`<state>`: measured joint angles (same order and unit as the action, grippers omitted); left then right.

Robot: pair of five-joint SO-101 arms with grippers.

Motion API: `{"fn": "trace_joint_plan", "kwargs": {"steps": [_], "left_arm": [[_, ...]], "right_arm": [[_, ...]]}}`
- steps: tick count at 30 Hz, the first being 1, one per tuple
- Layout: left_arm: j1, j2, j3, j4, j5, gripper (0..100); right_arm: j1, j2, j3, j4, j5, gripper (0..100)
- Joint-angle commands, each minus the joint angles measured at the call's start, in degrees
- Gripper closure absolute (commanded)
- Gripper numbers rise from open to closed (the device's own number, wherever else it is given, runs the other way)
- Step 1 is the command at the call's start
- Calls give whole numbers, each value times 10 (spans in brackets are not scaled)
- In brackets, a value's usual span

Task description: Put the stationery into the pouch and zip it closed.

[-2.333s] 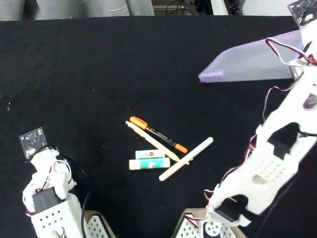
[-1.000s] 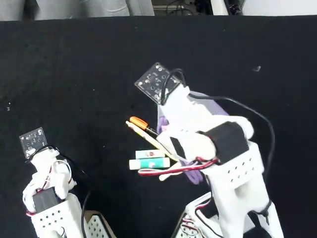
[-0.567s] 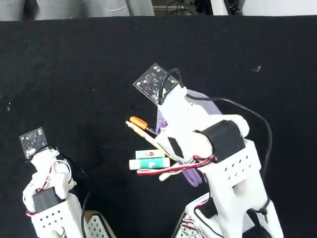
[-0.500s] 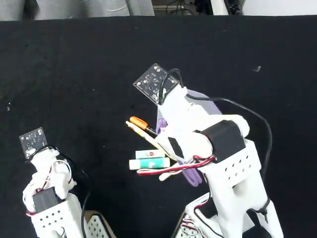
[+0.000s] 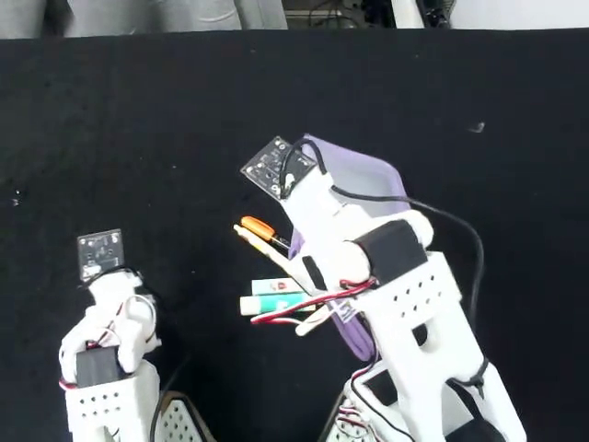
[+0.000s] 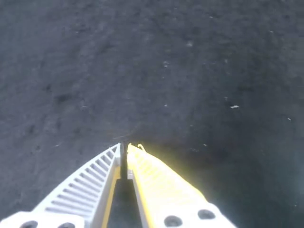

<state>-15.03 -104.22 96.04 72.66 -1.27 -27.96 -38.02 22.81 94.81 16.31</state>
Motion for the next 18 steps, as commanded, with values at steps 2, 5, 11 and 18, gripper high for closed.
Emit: {"fn": "trace_joint_plan", "kwargs": {"steps": [2, 5, 11, 18], "left_arm": [[58, -3, 0, -1, 4, 967], [89, -3, -25, -1, 4, 966], [164, -3, -59, 4, 4, 966], [232, -3, -62, -20, 36, 750]], "right_arm": [[-2, -2, 5, -18, -2, 988], [-2, -2, 5, -18, -2, 988], [-1, -2, 7, -18, -2, 988], [-1, -2, 7, -18, -2, 988]]}}
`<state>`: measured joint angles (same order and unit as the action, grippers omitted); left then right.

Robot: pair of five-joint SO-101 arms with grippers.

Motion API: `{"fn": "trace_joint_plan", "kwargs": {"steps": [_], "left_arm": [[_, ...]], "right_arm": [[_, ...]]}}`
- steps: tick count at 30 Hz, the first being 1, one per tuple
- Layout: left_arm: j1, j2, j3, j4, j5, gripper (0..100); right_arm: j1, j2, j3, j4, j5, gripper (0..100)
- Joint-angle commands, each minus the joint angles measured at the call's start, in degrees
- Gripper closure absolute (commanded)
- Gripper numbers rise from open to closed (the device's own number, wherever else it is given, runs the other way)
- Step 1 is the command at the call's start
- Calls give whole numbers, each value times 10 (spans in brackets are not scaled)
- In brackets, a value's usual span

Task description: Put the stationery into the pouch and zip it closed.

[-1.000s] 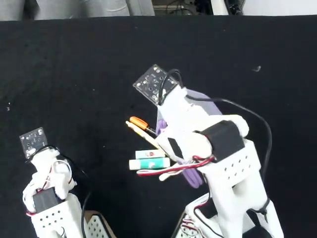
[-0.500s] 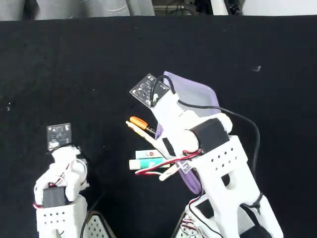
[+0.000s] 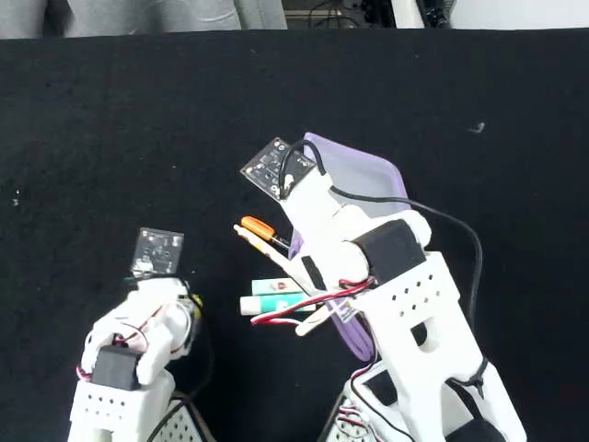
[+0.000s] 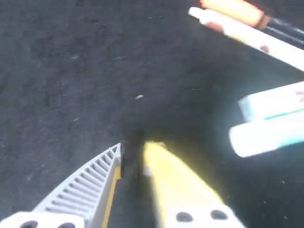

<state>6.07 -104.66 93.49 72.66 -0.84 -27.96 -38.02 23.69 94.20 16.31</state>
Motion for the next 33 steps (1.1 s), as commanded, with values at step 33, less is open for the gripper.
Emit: {"fn": "trace_joint_plan", "kwargs": {"steps": [33], "left_arm": [[183, 1, -116, -136, 170, 507]], "right_arm": [[0, -1, 43, -11, 50, 987]]}}
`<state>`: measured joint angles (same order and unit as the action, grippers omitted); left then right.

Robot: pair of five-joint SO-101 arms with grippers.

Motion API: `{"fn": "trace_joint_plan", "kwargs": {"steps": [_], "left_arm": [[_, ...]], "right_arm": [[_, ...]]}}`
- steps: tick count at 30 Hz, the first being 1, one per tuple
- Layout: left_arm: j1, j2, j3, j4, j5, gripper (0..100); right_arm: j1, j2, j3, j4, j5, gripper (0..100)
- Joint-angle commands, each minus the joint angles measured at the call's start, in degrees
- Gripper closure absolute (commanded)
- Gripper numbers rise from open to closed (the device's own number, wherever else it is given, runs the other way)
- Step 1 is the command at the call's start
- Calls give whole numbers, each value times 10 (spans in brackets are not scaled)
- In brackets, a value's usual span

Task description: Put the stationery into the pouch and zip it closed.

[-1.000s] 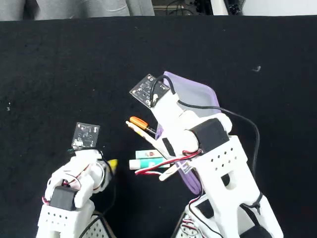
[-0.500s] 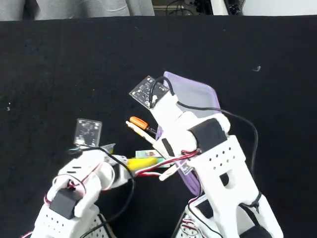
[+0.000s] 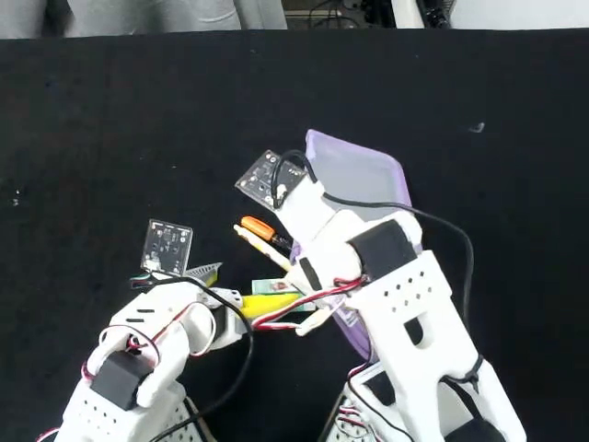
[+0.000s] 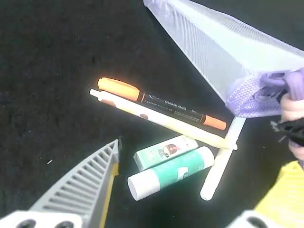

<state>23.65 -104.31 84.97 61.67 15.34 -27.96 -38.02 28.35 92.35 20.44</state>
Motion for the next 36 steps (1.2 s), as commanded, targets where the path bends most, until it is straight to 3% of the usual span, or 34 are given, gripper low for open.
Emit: {"fn": "trace_joint_plan", "kwargs": {"steps": [1, 9, 15, 27, 36], "left_arm": [[7, -3, -29, -37, 8, 507], [-55, -3, 25, -139, 9, 507], [-52, -3, 49, -190, 7, 507], [-50, -3, 20, -186, 9, 507], [18, -3, 29, -186, 6, 507]], "right_arm": [[0, -1, -4, 8, 9, 987], [-2, -47, -14, 10, 9, 988], [-4, -116, -13, 33, 9, 987], [-1, -122, 7, 27, 40, 987], [-1, -122, 7, 27, 39, 987]]}}
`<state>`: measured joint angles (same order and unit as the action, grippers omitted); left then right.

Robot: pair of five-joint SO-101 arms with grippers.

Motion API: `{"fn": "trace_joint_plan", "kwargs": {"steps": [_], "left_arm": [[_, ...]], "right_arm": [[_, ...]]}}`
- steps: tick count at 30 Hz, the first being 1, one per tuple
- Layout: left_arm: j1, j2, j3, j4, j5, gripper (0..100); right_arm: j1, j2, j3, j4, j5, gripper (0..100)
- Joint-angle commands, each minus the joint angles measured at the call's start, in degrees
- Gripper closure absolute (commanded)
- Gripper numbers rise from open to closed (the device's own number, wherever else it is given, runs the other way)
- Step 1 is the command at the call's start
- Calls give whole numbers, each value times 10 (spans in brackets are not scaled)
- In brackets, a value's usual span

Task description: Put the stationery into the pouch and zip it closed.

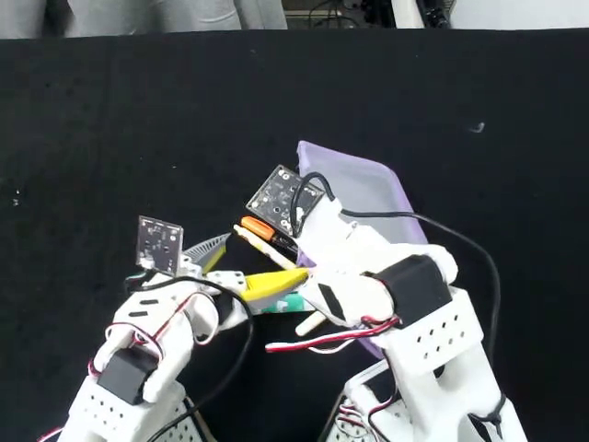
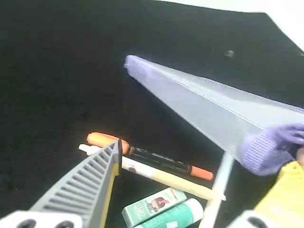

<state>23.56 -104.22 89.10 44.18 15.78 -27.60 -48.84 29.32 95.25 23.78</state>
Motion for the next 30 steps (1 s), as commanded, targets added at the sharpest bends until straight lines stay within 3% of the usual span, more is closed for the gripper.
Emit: {"fn": "trace_joint_plan", "kwargs": {"steps": [1, 9, 15, 30], "left_arm": [[19, -4, -11, -11, 2, 507], [19, -4, 6, -27, 0, 507], [18, 0, 83, -138, -29, 506], [18, 1, 83, -185, -45, 513]], "right_arm": [[-4, -14, -2, -2, 5, 987], [-4, -15, -2, 2, 6, 987], [-4, -15, -2, 2, 6, 987], [-4, -17, -1, 4, 6, 987]]}}
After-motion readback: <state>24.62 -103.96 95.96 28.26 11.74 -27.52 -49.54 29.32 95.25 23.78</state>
